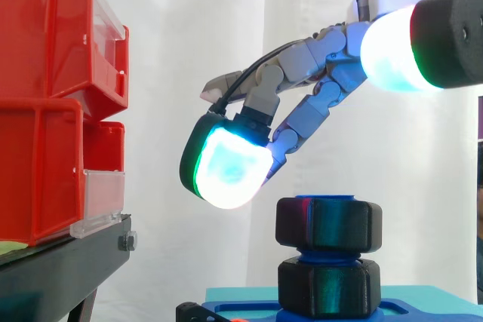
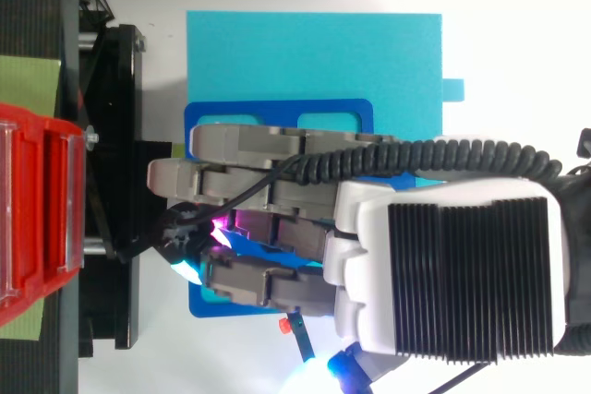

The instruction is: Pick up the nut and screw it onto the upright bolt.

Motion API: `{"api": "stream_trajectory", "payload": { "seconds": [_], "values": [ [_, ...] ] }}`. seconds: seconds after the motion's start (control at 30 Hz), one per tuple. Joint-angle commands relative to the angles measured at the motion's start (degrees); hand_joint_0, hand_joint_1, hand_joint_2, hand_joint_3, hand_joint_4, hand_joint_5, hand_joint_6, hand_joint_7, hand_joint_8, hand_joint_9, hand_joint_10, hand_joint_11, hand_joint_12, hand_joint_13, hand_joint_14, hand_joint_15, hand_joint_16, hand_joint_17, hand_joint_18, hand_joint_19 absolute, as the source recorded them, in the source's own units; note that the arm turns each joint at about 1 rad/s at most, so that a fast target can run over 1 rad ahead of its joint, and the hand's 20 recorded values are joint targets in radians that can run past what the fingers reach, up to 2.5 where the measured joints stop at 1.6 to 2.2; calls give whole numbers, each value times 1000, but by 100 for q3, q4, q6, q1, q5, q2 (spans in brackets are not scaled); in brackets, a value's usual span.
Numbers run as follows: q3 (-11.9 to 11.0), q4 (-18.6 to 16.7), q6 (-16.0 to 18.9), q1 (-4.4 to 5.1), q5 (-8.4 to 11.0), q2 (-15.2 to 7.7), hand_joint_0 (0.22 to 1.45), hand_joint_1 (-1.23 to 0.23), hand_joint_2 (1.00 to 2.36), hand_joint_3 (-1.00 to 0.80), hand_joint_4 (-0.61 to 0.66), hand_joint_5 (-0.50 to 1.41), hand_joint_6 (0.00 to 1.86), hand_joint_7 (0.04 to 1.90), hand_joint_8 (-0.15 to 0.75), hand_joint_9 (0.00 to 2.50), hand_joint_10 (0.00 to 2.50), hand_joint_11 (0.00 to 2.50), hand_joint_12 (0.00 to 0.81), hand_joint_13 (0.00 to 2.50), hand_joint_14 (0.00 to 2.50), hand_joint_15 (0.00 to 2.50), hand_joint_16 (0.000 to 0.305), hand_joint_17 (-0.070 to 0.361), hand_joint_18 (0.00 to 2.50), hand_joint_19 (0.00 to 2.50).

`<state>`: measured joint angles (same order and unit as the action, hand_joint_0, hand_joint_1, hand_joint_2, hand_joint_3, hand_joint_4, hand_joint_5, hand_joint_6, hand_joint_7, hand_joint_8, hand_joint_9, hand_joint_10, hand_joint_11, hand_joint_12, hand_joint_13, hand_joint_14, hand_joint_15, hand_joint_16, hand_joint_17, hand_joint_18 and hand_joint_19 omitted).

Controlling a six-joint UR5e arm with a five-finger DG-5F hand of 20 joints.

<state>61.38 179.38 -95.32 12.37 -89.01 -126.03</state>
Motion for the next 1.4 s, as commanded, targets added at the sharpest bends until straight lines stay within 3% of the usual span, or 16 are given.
{"api": "stream_trajectory", "payload": {
  "seconds": [0.0,0.47,0.83,1.23,1.37],
  "values": [
    [32,62,-21,2,-2,-1,481,51,1000,-500,177,-82,503,864,204,278,0,0,353,29,0,0,44,99,0,0],
    [32,167,-57,-42,-28,-1,486,40,1000,-500,211,-70,504,932,216,312,0,0,352,89,0,0,43,97,0,0],
    [32,176,-144,-112,-81,-1,494,5,1000,-500,249,-47,504,1093,240,429,0,0,335,181,0,0,38,86,0,0],
    [40,176,-259,-227,-143,-1,510,-23,1000,-500,203,-11,503,1304,250,551,0,0,314,303,0,0,33,74,0,0],
    [32,167,-311,-315,-231,-1,513,-28,1000,-500,201,-4,503,1349,253,584,0,0,307,333,0,0,32,71,0,0]
  ]
}}
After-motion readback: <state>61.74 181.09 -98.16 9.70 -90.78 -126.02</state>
